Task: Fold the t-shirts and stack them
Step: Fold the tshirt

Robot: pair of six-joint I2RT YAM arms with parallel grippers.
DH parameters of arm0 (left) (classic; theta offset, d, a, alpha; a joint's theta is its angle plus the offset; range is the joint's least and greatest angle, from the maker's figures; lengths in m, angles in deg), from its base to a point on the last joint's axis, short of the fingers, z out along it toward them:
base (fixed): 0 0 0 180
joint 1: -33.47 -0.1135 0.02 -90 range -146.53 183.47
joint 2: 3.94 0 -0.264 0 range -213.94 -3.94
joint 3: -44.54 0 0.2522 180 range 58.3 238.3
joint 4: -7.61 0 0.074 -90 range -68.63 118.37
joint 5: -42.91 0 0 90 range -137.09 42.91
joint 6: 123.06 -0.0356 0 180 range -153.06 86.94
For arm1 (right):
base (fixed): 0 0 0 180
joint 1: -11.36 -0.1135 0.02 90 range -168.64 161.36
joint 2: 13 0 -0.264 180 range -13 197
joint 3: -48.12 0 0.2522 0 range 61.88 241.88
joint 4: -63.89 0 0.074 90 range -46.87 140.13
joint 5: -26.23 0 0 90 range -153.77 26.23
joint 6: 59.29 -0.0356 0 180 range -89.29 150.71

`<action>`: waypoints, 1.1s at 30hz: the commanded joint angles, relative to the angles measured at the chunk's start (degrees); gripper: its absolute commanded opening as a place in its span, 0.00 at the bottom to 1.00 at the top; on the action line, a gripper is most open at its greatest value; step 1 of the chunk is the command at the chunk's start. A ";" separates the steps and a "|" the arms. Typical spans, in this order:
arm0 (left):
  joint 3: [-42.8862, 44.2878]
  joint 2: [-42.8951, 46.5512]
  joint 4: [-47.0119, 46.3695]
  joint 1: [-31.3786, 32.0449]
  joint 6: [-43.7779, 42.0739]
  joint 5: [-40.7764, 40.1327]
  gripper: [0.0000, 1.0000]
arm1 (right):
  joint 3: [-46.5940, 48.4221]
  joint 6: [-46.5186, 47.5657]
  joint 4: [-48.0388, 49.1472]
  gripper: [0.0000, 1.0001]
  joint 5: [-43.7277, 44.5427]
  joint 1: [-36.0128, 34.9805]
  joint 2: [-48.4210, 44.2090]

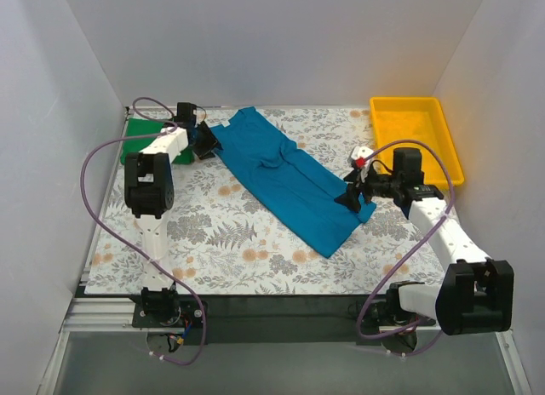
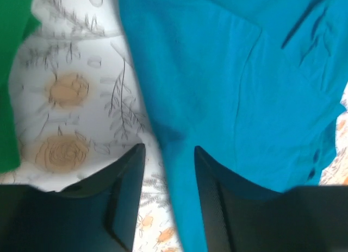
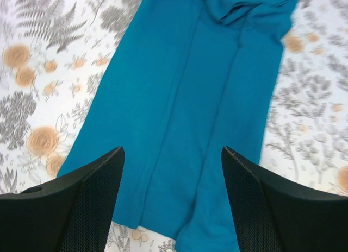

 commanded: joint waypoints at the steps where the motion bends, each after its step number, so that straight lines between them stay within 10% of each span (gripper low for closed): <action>1: -4.81 7.72 1.76 -0.04 -6.60 -0.68 0.42 | 1.71 9.52 -8.44 0.78 2.81 -5.88 1.62; 11: -37.69 53.47 -12.65 -0.83 -14.61 -3.50 0.72 | -3.13 10.85 -4.93 0.78 37.55 -38.04 4.68; 17: -55.46 74.59 -12.40 -1.97 -9.61 1.95 0.72 | 0.65 6.81 -6.60 0.75 54.26 -47.46 13.91; 26: -60.66 86.49 -7.13 -1.97 -5.82 7.58 0.72 | 1.53 3.47 -6.95 0.64 56.64 -49.67 19.55; 33: -62.76 88.52 -7.48 -1.97 -4.86 11.89 0.72 | 1.62 1.71 -12.39 0.19 46.66 -50.28 21.57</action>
